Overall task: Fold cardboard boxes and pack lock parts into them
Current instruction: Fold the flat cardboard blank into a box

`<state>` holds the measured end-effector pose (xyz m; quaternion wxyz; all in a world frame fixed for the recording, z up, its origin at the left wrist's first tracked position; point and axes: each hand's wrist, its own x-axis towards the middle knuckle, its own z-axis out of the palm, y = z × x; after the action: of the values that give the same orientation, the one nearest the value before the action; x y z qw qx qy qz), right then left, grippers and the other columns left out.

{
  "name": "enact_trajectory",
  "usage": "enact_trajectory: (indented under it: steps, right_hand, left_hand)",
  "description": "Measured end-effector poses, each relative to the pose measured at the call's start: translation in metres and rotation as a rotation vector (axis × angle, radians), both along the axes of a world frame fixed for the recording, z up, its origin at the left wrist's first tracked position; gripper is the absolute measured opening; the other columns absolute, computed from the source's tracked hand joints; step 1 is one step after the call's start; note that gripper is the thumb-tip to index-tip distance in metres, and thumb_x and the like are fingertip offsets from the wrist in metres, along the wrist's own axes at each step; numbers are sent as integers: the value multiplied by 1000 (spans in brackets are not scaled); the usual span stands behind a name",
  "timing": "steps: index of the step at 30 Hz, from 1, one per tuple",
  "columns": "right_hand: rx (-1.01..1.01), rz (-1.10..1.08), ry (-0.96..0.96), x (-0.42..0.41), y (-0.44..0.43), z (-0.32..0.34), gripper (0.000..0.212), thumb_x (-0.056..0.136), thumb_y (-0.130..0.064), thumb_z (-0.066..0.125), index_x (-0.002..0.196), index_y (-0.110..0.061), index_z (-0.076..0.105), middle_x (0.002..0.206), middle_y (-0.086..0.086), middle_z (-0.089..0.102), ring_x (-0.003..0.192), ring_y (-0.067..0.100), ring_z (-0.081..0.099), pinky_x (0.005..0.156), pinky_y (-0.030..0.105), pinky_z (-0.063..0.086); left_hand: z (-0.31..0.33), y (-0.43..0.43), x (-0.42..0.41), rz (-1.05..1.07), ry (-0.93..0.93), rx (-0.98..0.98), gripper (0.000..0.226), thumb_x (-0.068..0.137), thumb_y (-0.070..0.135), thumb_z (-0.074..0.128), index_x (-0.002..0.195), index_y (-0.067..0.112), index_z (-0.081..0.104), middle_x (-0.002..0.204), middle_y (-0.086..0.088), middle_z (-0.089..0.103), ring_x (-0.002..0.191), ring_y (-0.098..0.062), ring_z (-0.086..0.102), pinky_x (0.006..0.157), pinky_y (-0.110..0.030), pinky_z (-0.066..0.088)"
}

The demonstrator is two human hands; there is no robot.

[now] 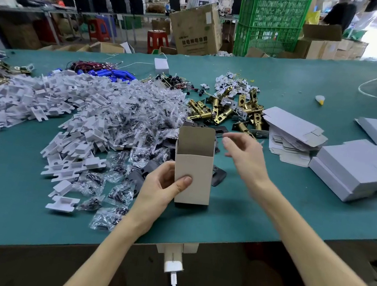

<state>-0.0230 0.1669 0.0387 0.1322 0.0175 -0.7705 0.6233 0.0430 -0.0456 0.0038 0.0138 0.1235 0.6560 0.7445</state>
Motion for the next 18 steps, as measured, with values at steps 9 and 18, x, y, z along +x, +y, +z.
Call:
enact_trajectory:
  steps: [9,18]
  right_hand:
    - [1234,-171,-130,-72,31,-12,39,101,-12,55,138,1,52,139,24,49,136,42,40,112,48,39]
    - [1291,-66,-193,-69,34,-2,26,103,-28,56,112,-3,61,128,22,56,129,41,43,98,49,47]
  left_hand:
    - [7,-1,3,-18,-19,21,33,91,24,76,122,16,70,120,-6,77,115,-23,71,94,-31,58]
    - [7,0,2,-17,-25,31,27,90,27,78,117,27,74,120,-5,77,115,-21,72,91,-28,58]
